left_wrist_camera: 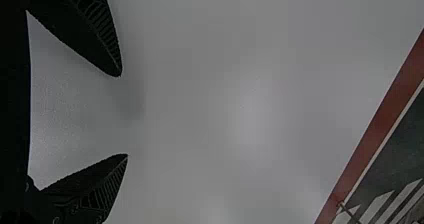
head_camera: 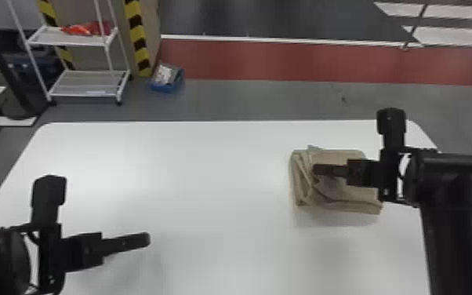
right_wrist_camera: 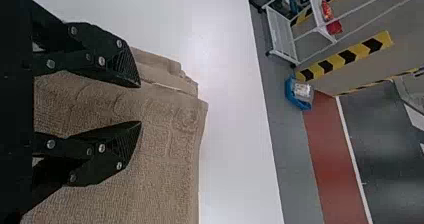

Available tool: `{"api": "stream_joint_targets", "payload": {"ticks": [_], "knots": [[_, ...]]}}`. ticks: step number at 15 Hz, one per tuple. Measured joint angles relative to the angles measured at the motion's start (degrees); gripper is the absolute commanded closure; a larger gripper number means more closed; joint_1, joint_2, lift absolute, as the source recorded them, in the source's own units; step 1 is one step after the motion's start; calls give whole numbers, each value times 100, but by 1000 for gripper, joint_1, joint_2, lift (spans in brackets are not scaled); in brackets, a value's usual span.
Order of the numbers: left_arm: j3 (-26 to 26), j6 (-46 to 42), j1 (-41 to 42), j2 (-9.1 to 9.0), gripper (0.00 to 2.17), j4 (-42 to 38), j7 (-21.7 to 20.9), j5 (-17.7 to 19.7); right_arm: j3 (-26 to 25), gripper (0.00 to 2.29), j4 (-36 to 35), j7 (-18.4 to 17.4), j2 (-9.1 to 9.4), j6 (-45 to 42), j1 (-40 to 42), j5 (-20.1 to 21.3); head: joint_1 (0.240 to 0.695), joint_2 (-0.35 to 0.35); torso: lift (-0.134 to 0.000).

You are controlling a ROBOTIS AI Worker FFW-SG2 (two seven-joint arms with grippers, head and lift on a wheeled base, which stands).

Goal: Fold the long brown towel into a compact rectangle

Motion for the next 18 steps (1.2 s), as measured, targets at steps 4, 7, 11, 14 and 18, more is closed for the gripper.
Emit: {"api": "stream_joint_targets", "payload": {"ticks": [4,7,11,14,18], "knots": [[21,11,49,0,151,-65,-14,0,283,1666,-270,89,176,85,196,30,695,16,-124],[20,13,54,0,151,-82,-25,-6,498,1666,-493,134,197,291,362,14,695,42,-124],[35,22,67,0,151,-113,-69,-9,658,1666,-979,166,236,411,615,-142,695,74,-124],[50,22,98,0,151,-163,-110,-5,440,1666,-1289,92,239,582,669,-279,695,66,-124],[76,22,145,0,151,-246,-157,8,-419,1666,-1282,7,176,482,529,-87,695,-29,-124]]}}
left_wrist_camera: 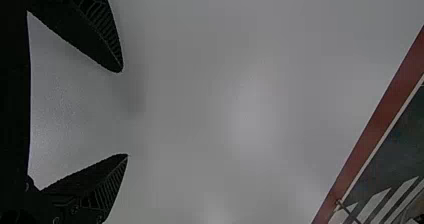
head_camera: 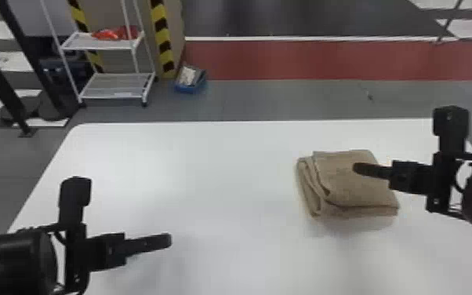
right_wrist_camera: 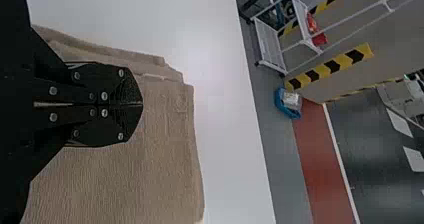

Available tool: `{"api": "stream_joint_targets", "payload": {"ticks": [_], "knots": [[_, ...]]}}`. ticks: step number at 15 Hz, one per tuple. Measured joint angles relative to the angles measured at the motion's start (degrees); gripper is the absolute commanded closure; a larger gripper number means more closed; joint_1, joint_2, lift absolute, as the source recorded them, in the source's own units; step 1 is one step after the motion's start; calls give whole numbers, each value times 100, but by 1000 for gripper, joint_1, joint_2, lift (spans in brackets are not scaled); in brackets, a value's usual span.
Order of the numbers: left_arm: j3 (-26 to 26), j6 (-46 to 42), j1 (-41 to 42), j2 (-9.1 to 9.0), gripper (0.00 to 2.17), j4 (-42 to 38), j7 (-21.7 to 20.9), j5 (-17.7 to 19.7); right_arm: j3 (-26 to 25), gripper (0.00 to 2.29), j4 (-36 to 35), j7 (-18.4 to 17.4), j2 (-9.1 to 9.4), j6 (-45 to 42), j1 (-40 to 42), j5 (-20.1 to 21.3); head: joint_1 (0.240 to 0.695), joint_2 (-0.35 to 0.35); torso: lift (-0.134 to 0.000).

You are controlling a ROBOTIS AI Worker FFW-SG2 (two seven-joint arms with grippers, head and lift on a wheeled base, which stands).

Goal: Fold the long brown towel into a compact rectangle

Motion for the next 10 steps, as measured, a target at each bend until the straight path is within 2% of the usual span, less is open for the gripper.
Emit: {"api": "stream_joint_targets", "payload": {"ticks": [1,2,3,4,5,7,10], "knots": [[10,0,5,0,151,-14,-7,1,-231,1666,67,-14,-72,-46,-39,26,695,-53,-124],[13,0,8,0,151,-30,-9,2,-470,1666,230,-41,-195,-98,-102,60,695,-109,-124],[1,0,8,0,151,-37,-9,2,-654,1666,476,-92,-351,-177,-177,91,695,-109,-124],[-14,-1,7,0,151,-39,-9,2,-772,1666,723,-141,-483,-255,-240,109,695,-168,-124],[-33,-1,6,0,151,-40,-9,2,-870,1666,1012,-192,-597,-370,-309,127,695,-187,-124],[-77,-1,4,0,151,-40,2,1,-942,1666,1445,-233,-667,-677,-411,209,695,-210,-124],[-73,-1,5,0,151,-44,-6,-12,-811,1666,1829,-350,-655,-907,-573,262,695,-209,-124]]}}
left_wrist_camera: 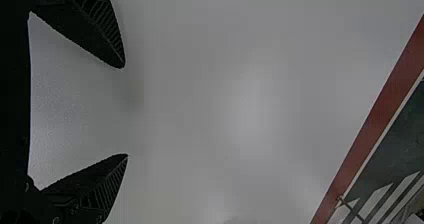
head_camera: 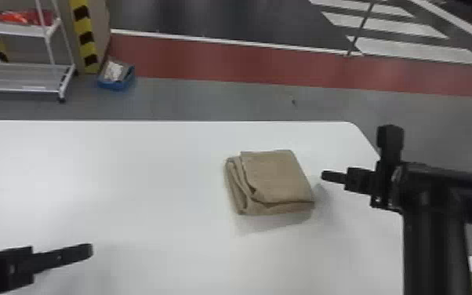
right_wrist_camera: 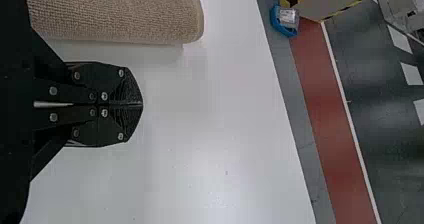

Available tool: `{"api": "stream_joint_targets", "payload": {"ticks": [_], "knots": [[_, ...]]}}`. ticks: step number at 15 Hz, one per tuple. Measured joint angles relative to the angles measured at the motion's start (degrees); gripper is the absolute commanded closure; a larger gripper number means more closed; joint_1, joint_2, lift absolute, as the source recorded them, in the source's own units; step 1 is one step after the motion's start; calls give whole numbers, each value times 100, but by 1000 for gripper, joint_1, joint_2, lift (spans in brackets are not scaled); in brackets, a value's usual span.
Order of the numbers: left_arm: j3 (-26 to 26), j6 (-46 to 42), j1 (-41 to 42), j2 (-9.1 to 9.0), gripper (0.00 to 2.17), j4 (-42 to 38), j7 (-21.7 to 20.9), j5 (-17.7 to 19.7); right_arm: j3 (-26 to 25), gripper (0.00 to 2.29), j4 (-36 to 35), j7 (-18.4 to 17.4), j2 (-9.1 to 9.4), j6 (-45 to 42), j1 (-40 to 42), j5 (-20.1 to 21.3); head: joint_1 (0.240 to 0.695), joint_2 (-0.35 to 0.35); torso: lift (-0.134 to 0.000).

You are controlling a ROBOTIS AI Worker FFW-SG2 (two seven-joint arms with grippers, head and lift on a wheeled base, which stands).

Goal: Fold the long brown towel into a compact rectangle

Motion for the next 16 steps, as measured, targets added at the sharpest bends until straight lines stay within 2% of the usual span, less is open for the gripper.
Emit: {"api": "stream_joint_targets", "payload": {"ticks": [6,12,16], "knots": [[156,0,36,0,151,-13,-21,4,482,1666,286,-159,189,-192,-264,0,695,-137,-124],[185,-5,35,0,151,-13,-18,4,958,1666,377,-149,407,-424,-317,0,695,-73,-124],[205,0,42,0,151,-20,-30,12,1485,1666,358,-139,553,-504,-306,26,695,-13,-124]]}}
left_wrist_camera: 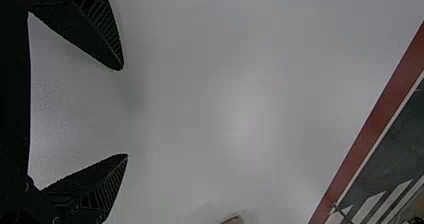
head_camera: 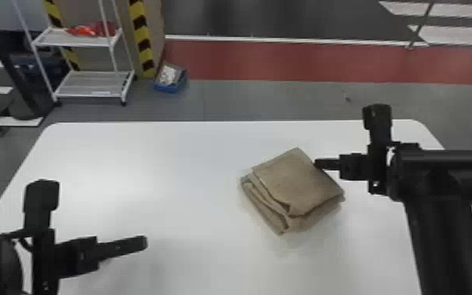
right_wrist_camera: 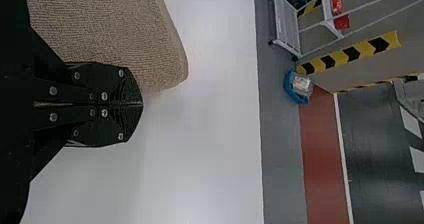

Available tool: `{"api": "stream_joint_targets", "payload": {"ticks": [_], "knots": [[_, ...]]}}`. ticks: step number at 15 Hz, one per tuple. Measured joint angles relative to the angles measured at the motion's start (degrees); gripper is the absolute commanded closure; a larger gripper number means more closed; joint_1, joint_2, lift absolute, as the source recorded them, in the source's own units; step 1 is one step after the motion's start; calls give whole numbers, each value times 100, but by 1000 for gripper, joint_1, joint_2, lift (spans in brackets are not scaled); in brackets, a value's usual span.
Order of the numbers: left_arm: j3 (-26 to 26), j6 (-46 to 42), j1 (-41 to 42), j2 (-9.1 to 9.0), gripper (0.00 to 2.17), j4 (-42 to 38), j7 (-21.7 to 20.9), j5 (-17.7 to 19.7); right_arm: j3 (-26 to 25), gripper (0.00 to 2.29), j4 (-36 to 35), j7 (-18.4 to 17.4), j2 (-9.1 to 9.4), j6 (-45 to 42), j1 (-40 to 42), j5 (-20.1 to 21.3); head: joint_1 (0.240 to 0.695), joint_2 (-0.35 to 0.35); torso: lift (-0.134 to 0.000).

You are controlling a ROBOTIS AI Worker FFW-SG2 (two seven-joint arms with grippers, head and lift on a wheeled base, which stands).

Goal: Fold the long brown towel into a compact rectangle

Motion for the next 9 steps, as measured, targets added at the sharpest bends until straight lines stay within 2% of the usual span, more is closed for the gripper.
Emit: {"api": "stream_joint_targets", "payload": {"ticks": [5,9], "knots": [[82,20,67,0,151,-144,-41,46,702,1663,3,9,193,-200,22,126,695,69,-124],[97,36,115,0,151,-261,-75,94,1093,1663,-26,71,209,-279,53,194,695,97,-124]]}}
